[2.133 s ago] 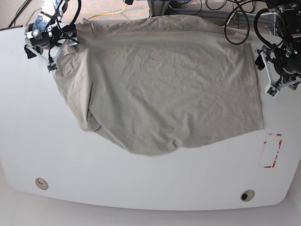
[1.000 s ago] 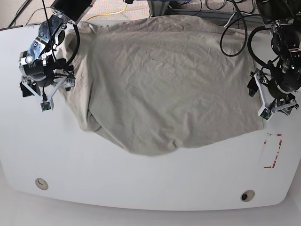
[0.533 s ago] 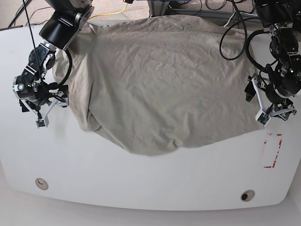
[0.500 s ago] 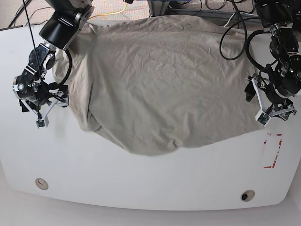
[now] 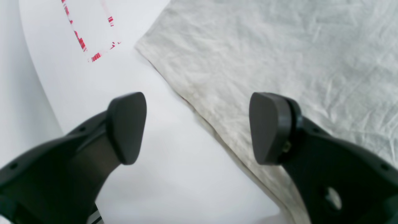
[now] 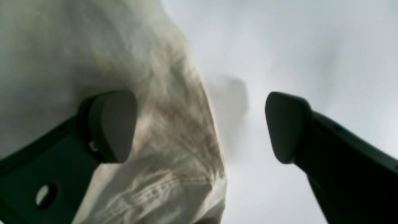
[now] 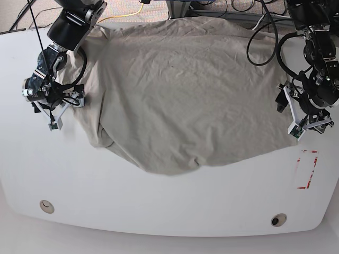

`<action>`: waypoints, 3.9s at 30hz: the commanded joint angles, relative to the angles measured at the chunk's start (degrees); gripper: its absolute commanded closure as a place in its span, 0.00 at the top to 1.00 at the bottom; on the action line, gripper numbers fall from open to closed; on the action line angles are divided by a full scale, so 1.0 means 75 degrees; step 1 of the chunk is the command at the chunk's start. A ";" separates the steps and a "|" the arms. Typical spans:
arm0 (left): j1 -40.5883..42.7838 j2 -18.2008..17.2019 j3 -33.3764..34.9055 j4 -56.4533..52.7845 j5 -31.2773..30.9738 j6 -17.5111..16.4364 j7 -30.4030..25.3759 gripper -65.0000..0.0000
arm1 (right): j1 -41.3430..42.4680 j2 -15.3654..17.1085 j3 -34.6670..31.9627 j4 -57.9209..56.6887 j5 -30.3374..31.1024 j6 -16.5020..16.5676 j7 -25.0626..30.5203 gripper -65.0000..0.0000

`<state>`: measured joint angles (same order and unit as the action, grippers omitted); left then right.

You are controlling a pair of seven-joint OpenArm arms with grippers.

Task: Layout the t-shirt on the table in an organized manner, then fold the t-shirt properly

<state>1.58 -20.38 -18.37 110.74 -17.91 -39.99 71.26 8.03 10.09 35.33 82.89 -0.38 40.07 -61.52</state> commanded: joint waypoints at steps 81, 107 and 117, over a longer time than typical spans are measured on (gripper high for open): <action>0.3182 0.0625 -0.0967 0.0115 -0.0079 -0.0002 -0.0705 0.72 | -0.0502 -0.0577 -0.0005 0.0148 0.0022 -0.0010 0.0144 0.06; 0.3698 0.1047 -0.0944 -0.0002 -0.0079 -0.0002 -0.0670 0.72 | -0.0514 -0.0577 -0.0005 0.0159 0.0022 -0.0010 0.0144 0.06; 0.3874 0.1047 -0.0944 -0.0025 -0.0079 -0.0002 -0.0670 0.72 | -0.0514 -0.0577 -0.0005 0.0159 0.0022 -0.0010 0.0144 0.06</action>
<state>30.61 -11.92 -25.12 109.71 -18.09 -39.97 66.54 4.40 5.69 35.53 84.23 1.30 39.66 -57.78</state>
